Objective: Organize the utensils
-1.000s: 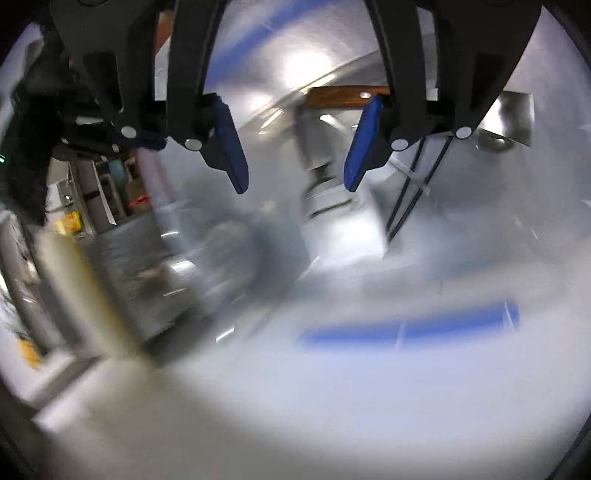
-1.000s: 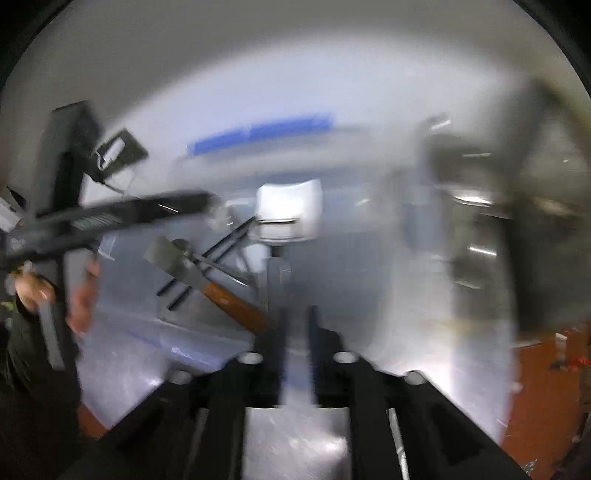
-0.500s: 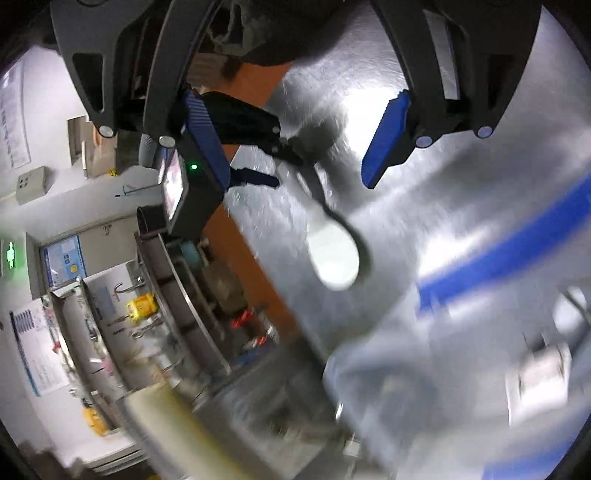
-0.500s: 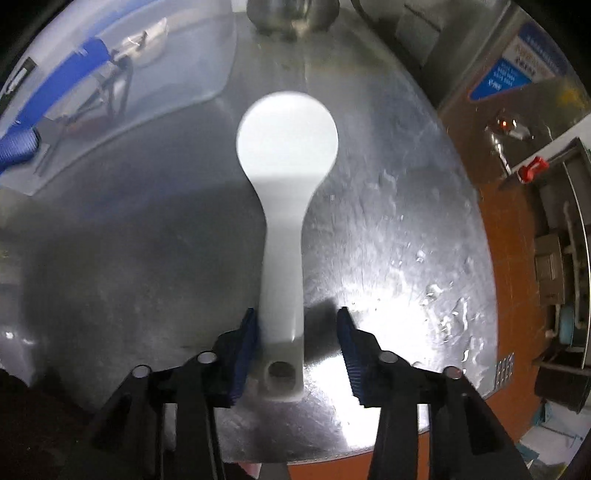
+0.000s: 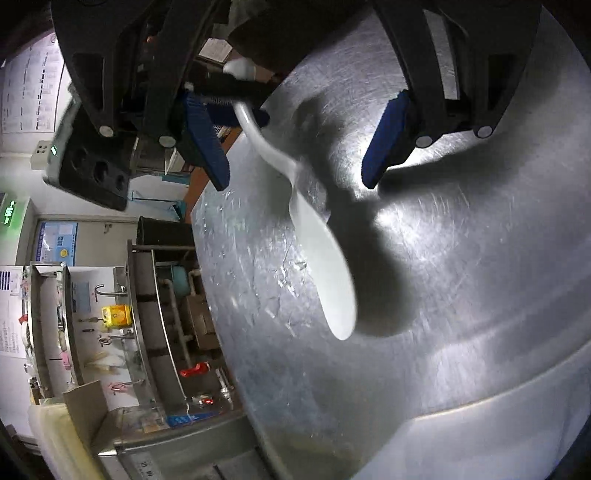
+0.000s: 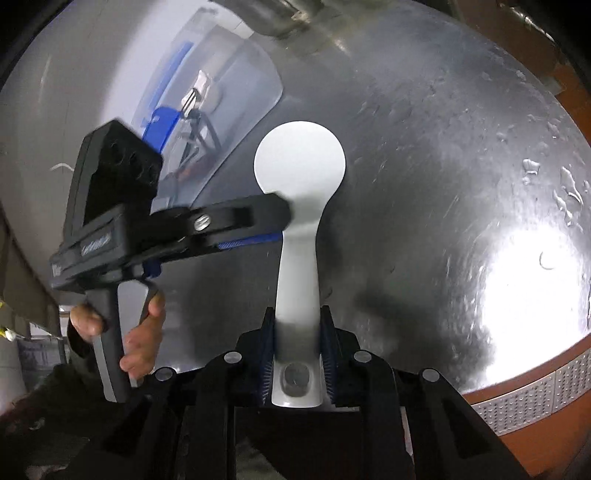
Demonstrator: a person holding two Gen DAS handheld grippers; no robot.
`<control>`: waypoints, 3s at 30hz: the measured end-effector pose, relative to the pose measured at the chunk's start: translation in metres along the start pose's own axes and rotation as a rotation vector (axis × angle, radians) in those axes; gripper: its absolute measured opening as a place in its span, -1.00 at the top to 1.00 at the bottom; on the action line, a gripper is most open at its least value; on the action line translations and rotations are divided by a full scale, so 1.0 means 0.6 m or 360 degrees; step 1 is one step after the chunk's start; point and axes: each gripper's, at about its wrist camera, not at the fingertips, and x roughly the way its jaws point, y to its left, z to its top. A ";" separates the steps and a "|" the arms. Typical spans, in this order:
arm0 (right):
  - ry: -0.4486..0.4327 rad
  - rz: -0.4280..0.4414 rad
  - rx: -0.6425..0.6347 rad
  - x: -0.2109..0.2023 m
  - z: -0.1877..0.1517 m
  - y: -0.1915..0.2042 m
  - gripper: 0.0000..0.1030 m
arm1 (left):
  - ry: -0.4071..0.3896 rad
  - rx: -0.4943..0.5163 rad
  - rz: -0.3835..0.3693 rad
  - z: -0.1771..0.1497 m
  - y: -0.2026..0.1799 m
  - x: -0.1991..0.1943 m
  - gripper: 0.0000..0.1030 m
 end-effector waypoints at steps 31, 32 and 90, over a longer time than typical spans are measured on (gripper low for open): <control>0.0048 -0.0730 -0.0858 0.163 0.337 0.430 0.53 | -0.0578 -0.0145 0.0361 0.234 0.151 -0.348 0.86; 0.0065 -0.0774 -0.0863 0.174 0.339 0.426 0.53 | -0.0542 -0.0157 0.0368 0.238 0.161 -0.337 0.86; -0.0985 -0.1097 -0.0892 0.042 0.017 0.447 -0.90 | -0.1443 -0.0154 0.1468 -0.209 0.025 -0.456 -0.86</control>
